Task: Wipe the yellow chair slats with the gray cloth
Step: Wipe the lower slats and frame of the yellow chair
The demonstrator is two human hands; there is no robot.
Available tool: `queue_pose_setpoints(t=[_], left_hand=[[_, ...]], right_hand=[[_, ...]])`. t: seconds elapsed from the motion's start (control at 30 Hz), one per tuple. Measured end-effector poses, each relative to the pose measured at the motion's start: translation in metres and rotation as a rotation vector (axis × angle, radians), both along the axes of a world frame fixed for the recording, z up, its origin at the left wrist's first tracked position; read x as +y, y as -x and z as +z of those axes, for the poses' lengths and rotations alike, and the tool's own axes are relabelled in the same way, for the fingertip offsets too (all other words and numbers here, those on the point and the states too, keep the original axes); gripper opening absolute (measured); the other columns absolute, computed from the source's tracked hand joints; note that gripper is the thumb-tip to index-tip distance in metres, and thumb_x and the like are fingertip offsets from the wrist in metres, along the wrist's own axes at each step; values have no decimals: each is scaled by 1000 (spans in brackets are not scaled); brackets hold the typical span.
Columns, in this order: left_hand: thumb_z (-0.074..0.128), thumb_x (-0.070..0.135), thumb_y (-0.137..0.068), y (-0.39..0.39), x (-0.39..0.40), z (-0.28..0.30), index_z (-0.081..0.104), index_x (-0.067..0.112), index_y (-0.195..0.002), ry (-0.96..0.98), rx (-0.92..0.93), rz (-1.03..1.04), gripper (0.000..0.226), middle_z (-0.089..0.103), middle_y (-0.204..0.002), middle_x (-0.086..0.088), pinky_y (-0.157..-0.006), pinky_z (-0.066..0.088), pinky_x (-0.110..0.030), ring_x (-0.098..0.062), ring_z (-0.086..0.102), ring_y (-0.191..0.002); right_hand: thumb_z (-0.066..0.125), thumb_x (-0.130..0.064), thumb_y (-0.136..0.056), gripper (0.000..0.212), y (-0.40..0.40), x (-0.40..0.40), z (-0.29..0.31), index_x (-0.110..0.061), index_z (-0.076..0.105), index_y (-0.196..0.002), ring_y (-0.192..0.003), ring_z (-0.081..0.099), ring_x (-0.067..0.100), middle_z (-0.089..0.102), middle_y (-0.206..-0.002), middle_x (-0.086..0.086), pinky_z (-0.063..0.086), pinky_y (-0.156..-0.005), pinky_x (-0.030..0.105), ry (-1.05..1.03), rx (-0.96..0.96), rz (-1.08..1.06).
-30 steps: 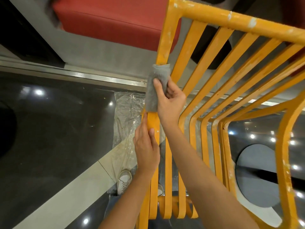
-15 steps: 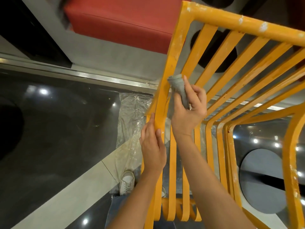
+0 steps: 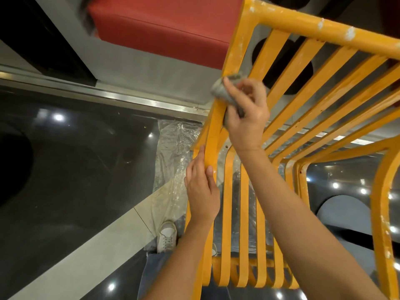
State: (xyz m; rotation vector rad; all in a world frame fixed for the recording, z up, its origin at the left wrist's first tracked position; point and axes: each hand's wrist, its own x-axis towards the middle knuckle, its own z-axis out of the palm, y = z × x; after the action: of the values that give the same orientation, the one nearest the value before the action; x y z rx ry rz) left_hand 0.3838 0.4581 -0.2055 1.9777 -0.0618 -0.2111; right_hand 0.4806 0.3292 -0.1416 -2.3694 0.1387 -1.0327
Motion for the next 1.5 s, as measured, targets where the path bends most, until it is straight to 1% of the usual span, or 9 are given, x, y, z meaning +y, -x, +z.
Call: queue_pose_setpoints(t=[0.2, 0.53, 0.67, 0.77, 0.87, 1.0, 1.23, 1.37, 1.5], left_hand=[[30, 33, -106, -1, 1, -1, 29, 28, -152, 4, 5, -6, 47, 39, -139, 24, -105, 44, -48, -7, 33, -138], [31, 29, -106, 0, -1, -3, 32, 24, -151, -12, -8, 11, 45, 46, -144, 12, -104, 43, -51, -10, 38, -136], [31, 30, -106, 0, -1, -1, 31, 28, -151, -14, -6, 22, 45, 47, -143, 8, -104, 43, -52, -10, 39, -135], [29, 31, -106, 1, -1, -2, 31, 27, -151, -40, 3, 17, 45, 45, -147, 9, -105, 43, -51, -8, 37, -137], [29, 33, -106, 0, -2, -2, 32, 28, -151, -56, 15, 24, 45, 45, -147, 9, -107, 44, -48, -3, 35, -136], [29, 32, -106, 1, -1, -1, 29, 30, -152, -62, 20, 13, 46, 42, -149, 13, -109, 40, -48, 6, 25, -136], [30, 29, -107, 0, -1, 1, 30, 28, -151, -53, 14, 13, 44, 44, -148, 10, -108, 39, -53, -12, 33, -141], [29, 31, -106, -1, -2, 2, 30, 28, -151, -54, 11, 16, 45, 44, -148, 10, -109, 39, -52, -9, 34, -139], [28, 33, -106, 0, -1, 1, 29, 31, -151, -41, 18, 14, 45, 44, -147, 12, -108, 40, -52, -8, 34, -140]], right_hand=[[62, 20, -79, 42, 17, 12, -13, 0, 73, -114, -93, 52, 27, 56, -108, 9, 46, -81, 31, 50, 56, 95], [61, 22, -74, 44, 16, 17, -11, -1, 74, -110, -93, 56, 27, 65, -101, 18, 48, -82, 29, -38, 25, 30], [70, -1, -88, 15, 34, 32, -14, -8, 76, -100, -88, 63, 8, 68, -90, 3, 52, -76, 21, -566, 163, -222], [69, -9, -91, 13, -3, 28, 0, -16, 77, -84, -81, 64, 15, 70, -77, 0, 57, -82, 48, -1128, 204, -369], [66, -7, -94, 13, -29, 10, 28, -2, 75, -102, -98, 68, 25, 74, -92, 10, 54, -98, 52, -1311, 44, -265], [60, -5, -98, 32, 3, 37, 28, 5, 62, -128, -120, 64, 21, 69, -123, 14, 48, -109, 39, -1289, 27, -213], [55, -9, -101, 26, -10, 35, 24, -13, 63, -126, -80, 65, 2, 70, -89, -9, 54, -76, 21, -1501, 148, -201], [49, -8, -104, 23, -10, 32, 35, -15, 62, -122, -108, 66, 5, 71, -115, -2, 51, -99, 24, -1364, 57, -89], [46, -10, -105, 27, 25, 49, 7, -26, 67, -107, -87, 63, -2, 69, -91, -17, 49, -87, 20, -1296, 203, -123]])
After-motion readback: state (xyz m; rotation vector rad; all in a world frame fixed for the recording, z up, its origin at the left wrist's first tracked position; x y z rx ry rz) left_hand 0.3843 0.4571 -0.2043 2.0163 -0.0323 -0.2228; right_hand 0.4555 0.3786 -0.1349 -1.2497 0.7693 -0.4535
